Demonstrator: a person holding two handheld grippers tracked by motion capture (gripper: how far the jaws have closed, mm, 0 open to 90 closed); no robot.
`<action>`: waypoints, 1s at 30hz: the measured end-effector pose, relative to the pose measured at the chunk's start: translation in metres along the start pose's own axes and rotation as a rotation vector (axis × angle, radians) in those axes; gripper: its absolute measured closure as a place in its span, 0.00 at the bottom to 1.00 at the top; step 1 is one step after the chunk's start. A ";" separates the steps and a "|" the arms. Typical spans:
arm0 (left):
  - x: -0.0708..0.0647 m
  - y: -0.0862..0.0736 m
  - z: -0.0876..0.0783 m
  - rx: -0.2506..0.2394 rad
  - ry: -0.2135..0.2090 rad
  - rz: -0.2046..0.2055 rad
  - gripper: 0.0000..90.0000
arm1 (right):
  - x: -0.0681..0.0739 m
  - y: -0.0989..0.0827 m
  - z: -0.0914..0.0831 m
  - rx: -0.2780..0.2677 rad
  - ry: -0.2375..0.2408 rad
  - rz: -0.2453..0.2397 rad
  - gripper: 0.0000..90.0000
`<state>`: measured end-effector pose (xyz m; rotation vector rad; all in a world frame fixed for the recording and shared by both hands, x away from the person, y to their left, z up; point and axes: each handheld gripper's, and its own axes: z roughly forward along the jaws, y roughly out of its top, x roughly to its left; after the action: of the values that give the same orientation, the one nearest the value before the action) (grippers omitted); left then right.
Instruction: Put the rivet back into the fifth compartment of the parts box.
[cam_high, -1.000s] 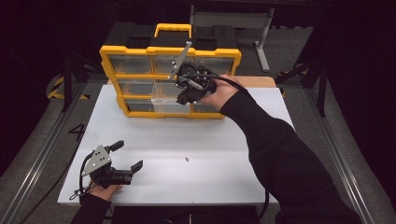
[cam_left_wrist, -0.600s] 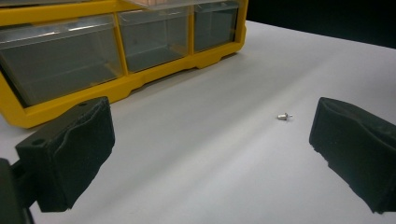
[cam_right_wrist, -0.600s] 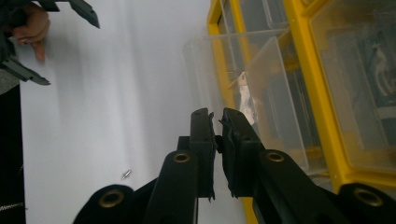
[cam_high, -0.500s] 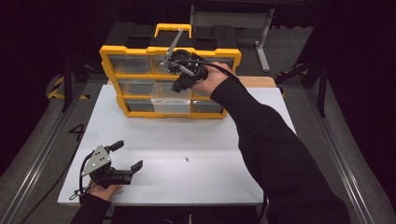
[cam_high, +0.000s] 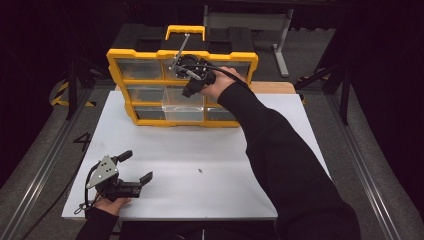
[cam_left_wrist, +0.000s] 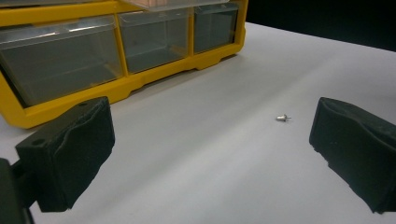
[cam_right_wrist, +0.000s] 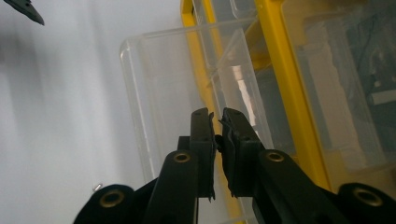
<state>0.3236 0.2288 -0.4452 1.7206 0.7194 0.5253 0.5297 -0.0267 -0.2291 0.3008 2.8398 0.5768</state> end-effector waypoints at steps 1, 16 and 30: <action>0.000 0.000 0.000 0.000 0.000 0.000 0.01 | 0.000 0.000 0.002 0.004 0.002 0.005 0.92; 0.000 0.000 0.000 0.000 -0.002 -0.001 0.01 | -0.005 -0.007 0.032 0.045 0.033 0.025 0.92; 0.000 0.000 0.000 0.001 -0.005 0.001 0.01 | -0.009 -0.007 0.051 0.097 0.059 0.033 0.92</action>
<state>0.3236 0.2288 -0.4452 1.7226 0.7155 0.5212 0.5501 -0.0166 -0.2763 0.3543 2.9300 0.4630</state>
